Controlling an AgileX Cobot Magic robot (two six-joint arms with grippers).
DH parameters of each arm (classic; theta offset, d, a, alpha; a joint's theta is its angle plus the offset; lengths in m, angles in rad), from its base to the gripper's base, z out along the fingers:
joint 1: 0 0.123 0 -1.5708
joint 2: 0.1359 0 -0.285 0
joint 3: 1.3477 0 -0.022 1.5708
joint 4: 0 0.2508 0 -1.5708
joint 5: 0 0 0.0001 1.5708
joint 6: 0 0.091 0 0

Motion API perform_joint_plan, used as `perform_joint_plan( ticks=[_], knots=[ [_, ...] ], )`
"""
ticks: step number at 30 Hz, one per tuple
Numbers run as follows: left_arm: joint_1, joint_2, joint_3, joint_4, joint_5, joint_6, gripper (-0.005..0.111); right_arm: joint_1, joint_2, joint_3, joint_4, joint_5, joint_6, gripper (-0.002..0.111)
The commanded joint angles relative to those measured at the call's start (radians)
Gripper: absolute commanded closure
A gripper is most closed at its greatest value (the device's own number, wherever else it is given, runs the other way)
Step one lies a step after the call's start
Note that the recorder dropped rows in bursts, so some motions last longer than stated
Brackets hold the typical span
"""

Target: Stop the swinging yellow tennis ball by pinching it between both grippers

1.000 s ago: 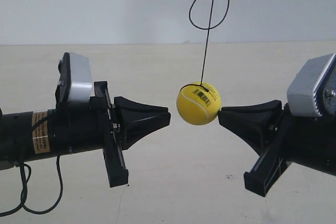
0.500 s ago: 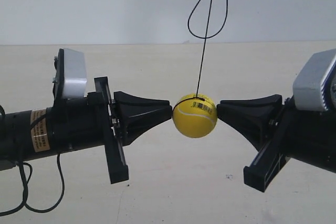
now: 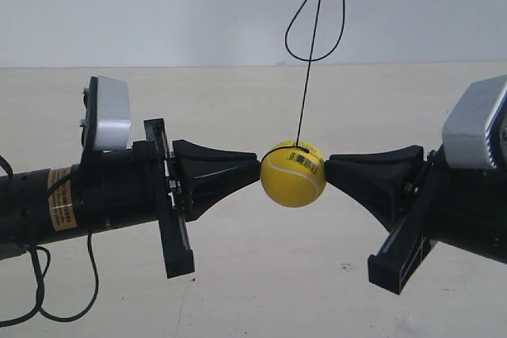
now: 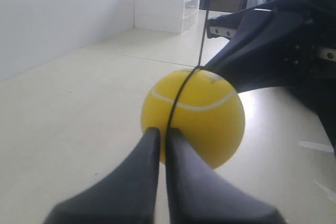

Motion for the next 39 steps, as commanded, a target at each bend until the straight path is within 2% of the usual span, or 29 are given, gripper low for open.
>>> perform_joint_plan(
  ticks=[1,8,39],
  knots=[
    [-0.009,0.004,-0.003,0.009,-0.016,0.003,0.102,0.001,0.0,0.005,-0.012,-0.004,-0.001,0.108],
    [-0.009,0.004,-0.003,0.004,0.032,0.006,0.102,0.001,0.0,0.005,-0.01,0.048,-0.016,0.108],
    [-0.007,0.0,-0.003,0.009,0.053,0.004,0.102,0.001,0.0,0.005,0.042,0.117,-0.043,0.108]
  ],
)
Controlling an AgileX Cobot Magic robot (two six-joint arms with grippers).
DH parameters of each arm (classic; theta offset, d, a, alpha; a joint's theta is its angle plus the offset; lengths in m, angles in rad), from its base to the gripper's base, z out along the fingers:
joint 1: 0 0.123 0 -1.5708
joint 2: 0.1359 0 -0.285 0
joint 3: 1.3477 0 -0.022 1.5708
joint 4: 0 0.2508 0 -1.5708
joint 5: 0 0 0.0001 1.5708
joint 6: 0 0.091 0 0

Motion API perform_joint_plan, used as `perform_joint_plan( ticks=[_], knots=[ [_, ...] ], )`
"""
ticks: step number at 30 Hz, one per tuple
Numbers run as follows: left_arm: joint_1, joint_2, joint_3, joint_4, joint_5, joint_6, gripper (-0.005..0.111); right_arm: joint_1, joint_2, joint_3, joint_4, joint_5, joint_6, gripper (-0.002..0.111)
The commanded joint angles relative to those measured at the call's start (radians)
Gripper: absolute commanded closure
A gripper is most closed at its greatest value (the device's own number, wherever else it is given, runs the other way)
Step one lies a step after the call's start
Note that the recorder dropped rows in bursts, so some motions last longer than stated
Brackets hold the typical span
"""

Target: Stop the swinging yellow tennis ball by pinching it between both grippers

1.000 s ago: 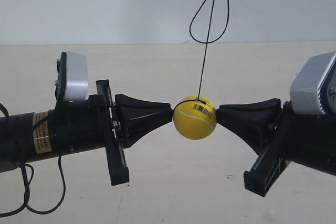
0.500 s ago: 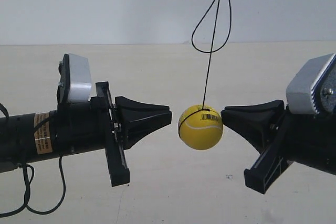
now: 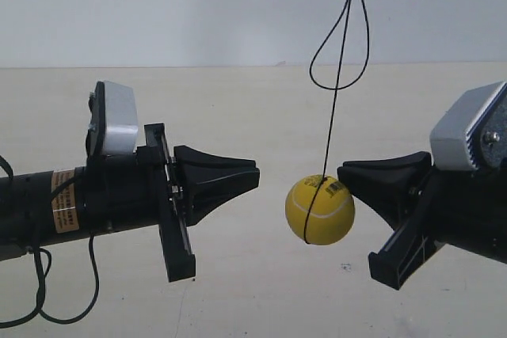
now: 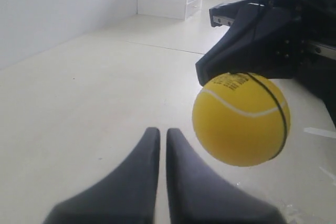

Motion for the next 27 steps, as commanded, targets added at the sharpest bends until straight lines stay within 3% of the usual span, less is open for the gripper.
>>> perform_joint_plan(
  ticks=[1,27],
  knots=[
    [-0.007,0.0,-0.003,0.005,0.007,0.001,0.102,0.001,0.0,0.005,0.008,0.004,-0.01,0.108],
    [-0.007,0.0,-0.003,0.03,0.007,-0.005,0.102,0.001,0.0,0.005,0.008,0.008,-0.01,0.108]
  ],
)
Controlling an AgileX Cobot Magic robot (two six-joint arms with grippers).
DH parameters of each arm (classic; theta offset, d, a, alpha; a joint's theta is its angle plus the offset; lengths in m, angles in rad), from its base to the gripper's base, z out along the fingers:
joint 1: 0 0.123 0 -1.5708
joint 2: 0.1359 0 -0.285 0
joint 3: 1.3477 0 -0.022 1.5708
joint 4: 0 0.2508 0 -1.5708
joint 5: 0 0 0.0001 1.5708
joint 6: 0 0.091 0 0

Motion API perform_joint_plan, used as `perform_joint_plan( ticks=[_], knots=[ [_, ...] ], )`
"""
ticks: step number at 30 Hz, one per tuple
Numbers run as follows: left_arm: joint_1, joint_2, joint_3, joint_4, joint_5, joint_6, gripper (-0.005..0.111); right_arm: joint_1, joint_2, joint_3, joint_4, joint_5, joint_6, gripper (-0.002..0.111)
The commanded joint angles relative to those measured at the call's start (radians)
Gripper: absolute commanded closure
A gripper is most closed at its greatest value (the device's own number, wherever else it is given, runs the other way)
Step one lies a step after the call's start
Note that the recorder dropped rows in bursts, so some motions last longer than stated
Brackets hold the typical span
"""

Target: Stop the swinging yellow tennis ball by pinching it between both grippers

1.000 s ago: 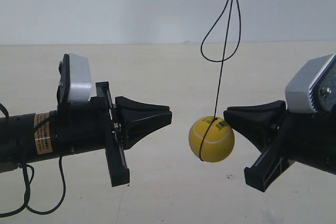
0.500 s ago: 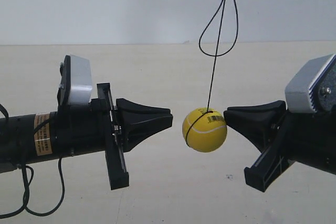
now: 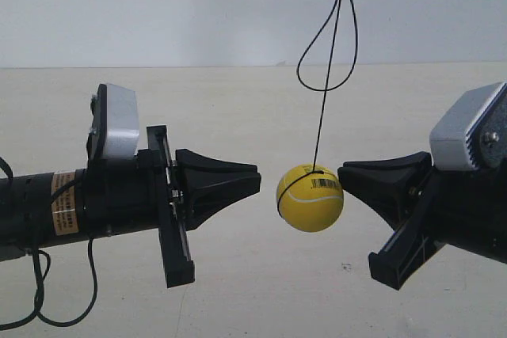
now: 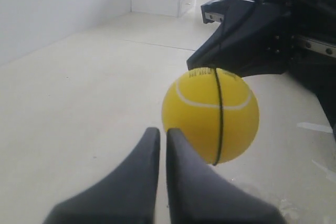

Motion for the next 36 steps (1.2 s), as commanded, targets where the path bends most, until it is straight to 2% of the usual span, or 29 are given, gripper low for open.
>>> perform_joint_plan(
  ticks=[1,13,22,27,32,36],
  knots=[
    [-0.007,0.0,-0.003,0.006,0.005,-0.005,0.102,0.001,0.0,0.005,0.008,0.005,-0.01,0.108],
    [-0.007,0.0,0.0,0.029,0.008,-0.026,0.102,0.001,-0.021,0.005,0.008,0.02,-0.01,0.108],
    [-0.007,-0.034,0.0,0.067,0.016,-0.069,0.102,0.001,-0.217,0.008,0.008,0.197,0.066,0.108],
    [-0.007,-0.117,0.0,0.068,0.117,-0.121,0.102,0.001,-0.343,0.014,0.008,0.31,0.119,0.108],
    [-0.007,-0.204,0.008,0.063,0.194,-0.199,0.102,0.001,-0.467,0.06,0.008,0.304,0.122,0.108],
    [-0.007,-0.281,0.041,0.053,0.225,-0.199,0.102,0.001,-0.567,0.095,0.008,0.304,0.124,0.108]
  ],
)
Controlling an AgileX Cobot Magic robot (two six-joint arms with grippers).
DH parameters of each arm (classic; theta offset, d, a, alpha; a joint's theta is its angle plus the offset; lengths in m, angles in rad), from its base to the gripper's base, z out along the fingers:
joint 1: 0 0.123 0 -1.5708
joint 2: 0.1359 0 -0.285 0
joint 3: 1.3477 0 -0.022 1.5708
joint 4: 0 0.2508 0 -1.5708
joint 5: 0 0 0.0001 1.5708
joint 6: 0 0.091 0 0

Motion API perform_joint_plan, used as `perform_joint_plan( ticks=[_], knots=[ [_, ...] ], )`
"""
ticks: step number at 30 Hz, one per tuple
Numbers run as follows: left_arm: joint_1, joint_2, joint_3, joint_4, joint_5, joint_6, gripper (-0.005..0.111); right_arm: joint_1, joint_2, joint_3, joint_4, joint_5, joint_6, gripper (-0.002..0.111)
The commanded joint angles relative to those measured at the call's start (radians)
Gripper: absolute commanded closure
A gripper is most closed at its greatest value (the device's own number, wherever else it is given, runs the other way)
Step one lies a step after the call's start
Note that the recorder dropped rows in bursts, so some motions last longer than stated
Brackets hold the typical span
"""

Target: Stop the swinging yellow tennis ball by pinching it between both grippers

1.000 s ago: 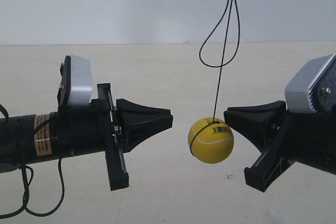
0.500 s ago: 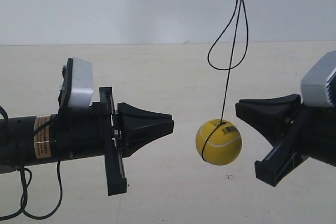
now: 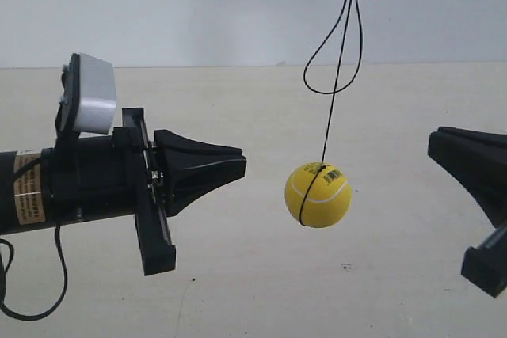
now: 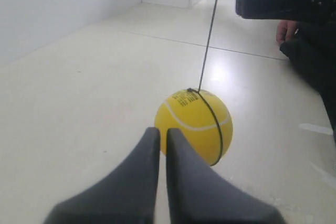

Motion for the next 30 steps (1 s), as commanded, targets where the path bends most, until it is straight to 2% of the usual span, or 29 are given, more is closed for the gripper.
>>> perform_joint_plan(
  ticks=[1,10,16,25,30],
  knots=[
    [-0.007,-0.099,0.042,-0.012,0.039,-0.02,0.102,0.001,-0.116,0.037,0.002,0.004,0.008,0.108],
    [-0.007,-0.337,0.136,-0.069,0.061,-0.02,0.102,0.001,-0.34,0.052,0.002,0.116,0.065,0.108],
    [-0.007,-0.499,0.203,-0.146,0.152,-0.024,0.102,0.001,-0.441,0.052,0.002,0.181,0.114,0.108],
    [-0.007,-0.707,0.294,-0.17,0.164,-0.061,0.102,0.001,-0.497,0.101,0.002,0.167,0.149,0.108],
    [-0.007,-0.824,0.309,-0.152,0.159,-0.152,0.102,0.001,-0.498,0.102,0.002,0.165,0.165,0.108]
  ],
)
